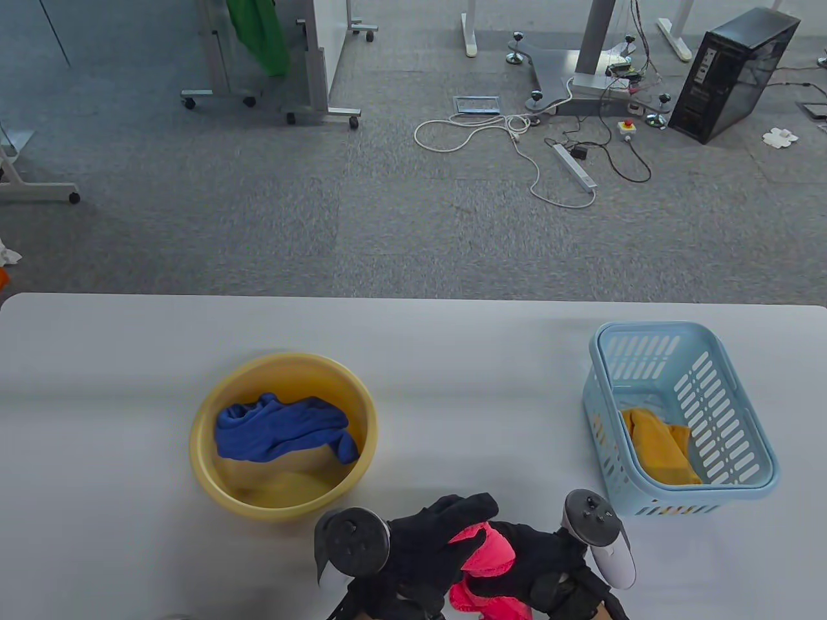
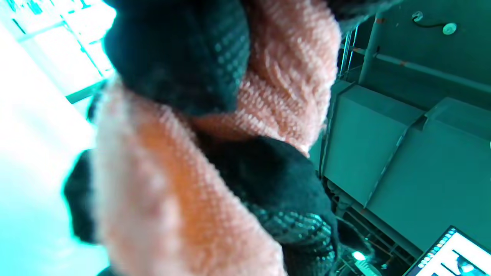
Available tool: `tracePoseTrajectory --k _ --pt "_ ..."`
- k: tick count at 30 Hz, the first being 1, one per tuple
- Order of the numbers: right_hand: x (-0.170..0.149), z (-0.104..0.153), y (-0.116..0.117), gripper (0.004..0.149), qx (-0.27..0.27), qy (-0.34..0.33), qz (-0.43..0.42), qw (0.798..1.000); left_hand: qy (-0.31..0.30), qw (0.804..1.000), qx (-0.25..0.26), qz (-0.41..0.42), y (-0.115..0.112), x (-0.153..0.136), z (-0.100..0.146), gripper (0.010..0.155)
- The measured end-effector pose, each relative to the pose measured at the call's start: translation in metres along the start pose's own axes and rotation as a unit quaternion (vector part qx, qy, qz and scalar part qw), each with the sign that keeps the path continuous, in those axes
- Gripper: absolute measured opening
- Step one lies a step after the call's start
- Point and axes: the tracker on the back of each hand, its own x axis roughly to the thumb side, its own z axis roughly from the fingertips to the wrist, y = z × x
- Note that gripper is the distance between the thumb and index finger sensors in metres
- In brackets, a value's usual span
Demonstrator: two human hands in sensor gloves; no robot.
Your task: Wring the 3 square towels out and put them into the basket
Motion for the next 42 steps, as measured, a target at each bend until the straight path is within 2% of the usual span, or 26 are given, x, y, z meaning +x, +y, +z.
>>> tracePoseTrajectory --k 4,6,11,18,22,28,33,38,42 --pt "-0.003 -0.003 0.005 0.075 0.046 -0.009 -0.049 0.998 -0.011 1.000 -0.003 0.022 0.001 0.000 0.000 0.048" --pt "-0.004 -0.004 0.007 0.076 0.070 -0.016 -0.070 0.995 -0.015 0.997 0.003 0.069 -0.001 -0.005 0.000 0.048" --pt "-0.010 -0.008 0.010 0.074 0.093 -0.017 -0.104 0.990 -0.015 0.997 0.003 0.082 -0.002 -0.008 0.000 0.047" --pt "-0.013 -0.011 0.018 0.073 0.110 -0.017 -0.128 0.985 -0.025 0.998 -0.010 0.063 0.002 -0.004 -0.002 0.045" --pt "-0.015 -0.014 0.019 0.072 0.127 -0.018 -0.145 0.981 -0.041 0.997 0.018 0.067 0.000 -0.006 -0.001 0.045" --pt "-0.012 -0.012 0.018 0.071 0.129 -0.023 -0.146 0.981 -0.059 0.997 0.029 0.052 -0.002 -0.001 -0.002 0.044" --pt "-0.009 -0.006 0.012 0.072 0.099 -0.011 -0.099 0.990 -0.049 0.997 0.039 0.044 -0.004 -0.004 0.003 0.045" --pt "0.004 0.001 0.005 0.072 -0.004 -0.010 -0.005 1.000 -0.029 0.995 0.091 0.022 -0.001 -0.006 0.006 0.047" --pt "0.010 0.006 0.004 0.073 -0.059 -0.005 0.052 0.997 -0.021 0.995 0.096 0.005 -0.001 -0.006 0.009 0.047"
